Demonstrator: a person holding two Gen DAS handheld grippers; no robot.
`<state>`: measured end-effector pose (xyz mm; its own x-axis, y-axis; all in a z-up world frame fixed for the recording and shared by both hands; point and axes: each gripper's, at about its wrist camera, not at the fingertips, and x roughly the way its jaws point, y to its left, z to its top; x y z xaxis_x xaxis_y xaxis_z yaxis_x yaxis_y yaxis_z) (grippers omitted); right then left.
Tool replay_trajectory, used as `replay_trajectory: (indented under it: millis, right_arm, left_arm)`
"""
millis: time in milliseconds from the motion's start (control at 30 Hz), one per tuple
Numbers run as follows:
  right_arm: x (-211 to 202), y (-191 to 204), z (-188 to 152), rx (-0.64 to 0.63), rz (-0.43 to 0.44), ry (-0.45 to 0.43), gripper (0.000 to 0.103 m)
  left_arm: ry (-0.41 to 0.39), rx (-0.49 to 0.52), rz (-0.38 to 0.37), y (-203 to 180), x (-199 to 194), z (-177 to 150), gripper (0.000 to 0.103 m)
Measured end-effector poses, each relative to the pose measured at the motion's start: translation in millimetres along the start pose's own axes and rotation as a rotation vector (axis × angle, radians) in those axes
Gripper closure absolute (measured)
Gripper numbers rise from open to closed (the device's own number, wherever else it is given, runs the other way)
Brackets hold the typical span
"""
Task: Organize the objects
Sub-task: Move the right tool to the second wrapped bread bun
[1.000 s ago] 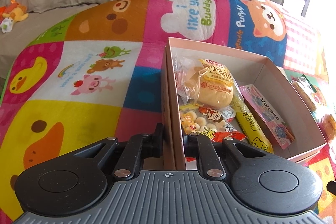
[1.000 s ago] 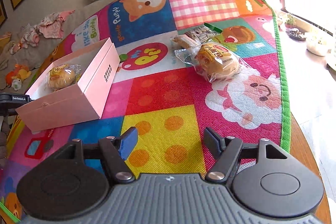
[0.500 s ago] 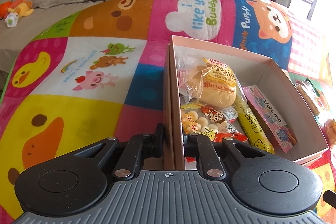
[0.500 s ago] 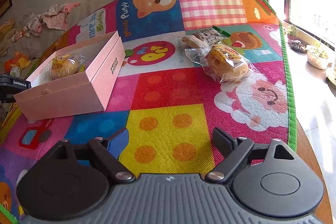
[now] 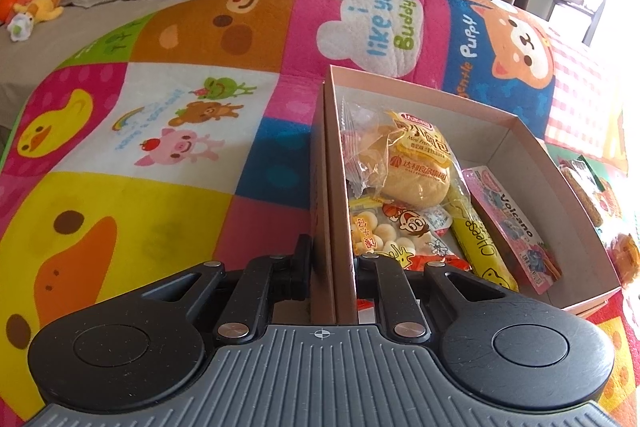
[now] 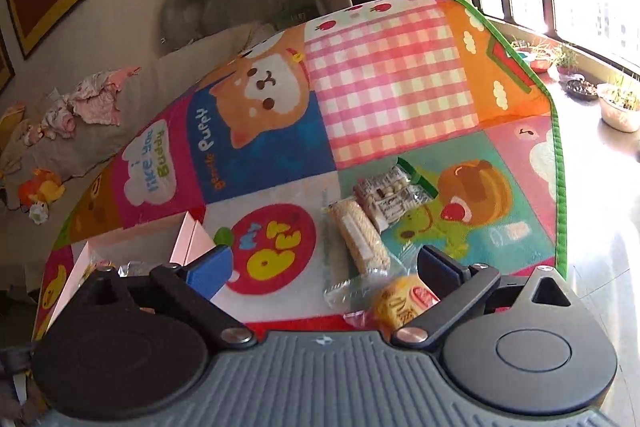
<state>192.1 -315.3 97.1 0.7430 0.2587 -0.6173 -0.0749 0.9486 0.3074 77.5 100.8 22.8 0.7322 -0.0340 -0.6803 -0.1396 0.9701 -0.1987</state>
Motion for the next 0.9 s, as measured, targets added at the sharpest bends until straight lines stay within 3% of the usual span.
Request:
replay_trajectory:
  millis: [100, 200, 300, 367, 400, 500, 900]
  right_arm:
    - [54.5, -13.8, 29.7, 0.062, -0.090, 0.049, 0.003]
    - [111.4, -12.5, 47.6, 0.018, -0.229, 0.059, 0.004]
    - [161.1, -16.1, 64.6, -0.004, -0.318, 0.119, 0.019]
    - [180.2, -23.3, 69.9, 0.024, -0.340, 0.181, 0.046]
    - [183.6, -25.7, 70.3, 0.032, -0.350, 0.198, 0.049]
    - [172.4, -23.9, 62.0, -0.003, -0.299, 0.224, 0.064]
    - [87.2, 34.5, -38.9, -0.172, -0.129, 0.323, 0.066]
  left_arm:
    - [0.003, 0.003, -0.013, 1.1, -0.6, -0.2, 0.087]
    - [0.006, 0.010, -0.015, 0.9, -0.7, 0.1, 0.086]
    - [0.009, 0.016, -0.017, 1.0, -0.9, 0.3, 0.086]
    - [0.010, 0.014, -0.026, 2.5, -1.3, 0.4, 0.086]
    - [0.010, 0.013, -0.030, 3.0, -1.3, 0.2, 0.085]
    - [0.009, 0.009, -0.032, 3.0, -0.3, 0.8, 0.085]
    - [0.023, 0.020, -0.027, 2.1, 2.3, 4.1, 0.086]
